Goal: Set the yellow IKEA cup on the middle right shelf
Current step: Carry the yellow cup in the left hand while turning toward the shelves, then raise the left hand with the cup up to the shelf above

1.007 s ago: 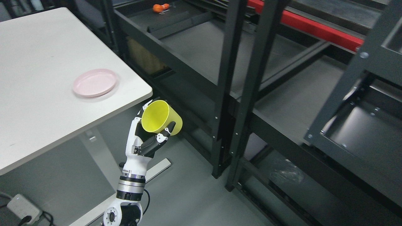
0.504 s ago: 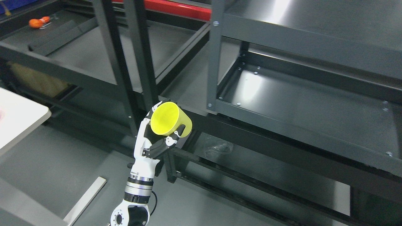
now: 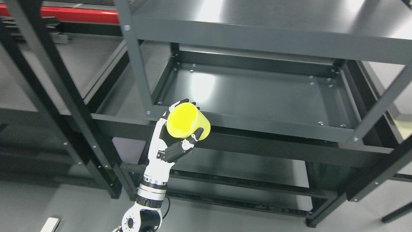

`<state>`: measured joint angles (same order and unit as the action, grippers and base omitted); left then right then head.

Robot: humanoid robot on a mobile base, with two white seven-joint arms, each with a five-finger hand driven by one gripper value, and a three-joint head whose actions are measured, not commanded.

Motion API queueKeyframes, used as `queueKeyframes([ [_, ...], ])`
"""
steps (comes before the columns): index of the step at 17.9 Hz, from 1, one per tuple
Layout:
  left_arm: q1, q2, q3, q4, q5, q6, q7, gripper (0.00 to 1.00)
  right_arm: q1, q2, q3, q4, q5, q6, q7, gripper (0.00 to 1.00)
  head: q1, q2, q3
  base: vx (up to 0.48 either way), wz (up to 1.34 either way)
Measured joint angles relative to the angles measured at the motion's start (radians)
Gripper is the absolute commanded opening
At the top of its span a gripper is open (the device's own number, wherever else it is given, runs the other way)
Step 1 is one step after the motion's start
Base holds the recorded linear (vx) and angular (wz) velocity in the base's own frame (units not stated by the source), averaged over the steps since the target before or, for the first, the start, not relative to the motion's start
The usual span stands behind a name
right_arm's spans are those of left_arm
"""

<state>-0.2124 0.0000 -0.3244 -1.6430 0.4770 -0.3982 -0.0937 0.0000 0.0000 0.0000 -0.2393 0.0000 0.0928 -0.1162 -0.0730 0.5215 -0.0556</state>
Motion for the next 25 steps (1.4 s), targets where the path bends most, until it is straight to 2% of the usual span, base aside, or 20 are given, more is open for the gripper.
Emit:
queueKeyframes([
  [5,-0.047,0.0,-0.06,-0.017,0.0,-0.015,-0.003,0.0,0.0,0.0,0.0,0.0,0.0,0.0,0.0,0.99,0.0,0.0,0.0,0.063,-0.28],
  [10,-0.14,0.0,-0.174,-0.036,0.0,-0.022,-0.005,0.0,0.0,0.0,0.0,0.0,0.0,0.0,0.001,0.99,0.0,0.0,0.0,0.066,-0.16],
  [18,-0.46,0.0,-0.341,-0.06,0.013,-0.004,-0.003,0.0,0.0,0.0,0.0,0.0,0.0,0.0,0.003,0.99,0.0,0.0,0.0,0.007,0.0],
  [22,-0.602,0.0,-0.36,-0.076,0.041,0.084,0.044,0.0,0.0,0.0,0.0,0.0,0.0,0.0,0.001,0.99,0.0,0.0,0.0,0.0,0.0],
  [25,-0.67,0.0,-0.336,-0.085,0.051,0.234,0.142,0.0,0.0,0.0,0.0,0.0,0.0,0.0,0.0,0.99,0.0,0.0,0.0,0.0,-0.01],
])
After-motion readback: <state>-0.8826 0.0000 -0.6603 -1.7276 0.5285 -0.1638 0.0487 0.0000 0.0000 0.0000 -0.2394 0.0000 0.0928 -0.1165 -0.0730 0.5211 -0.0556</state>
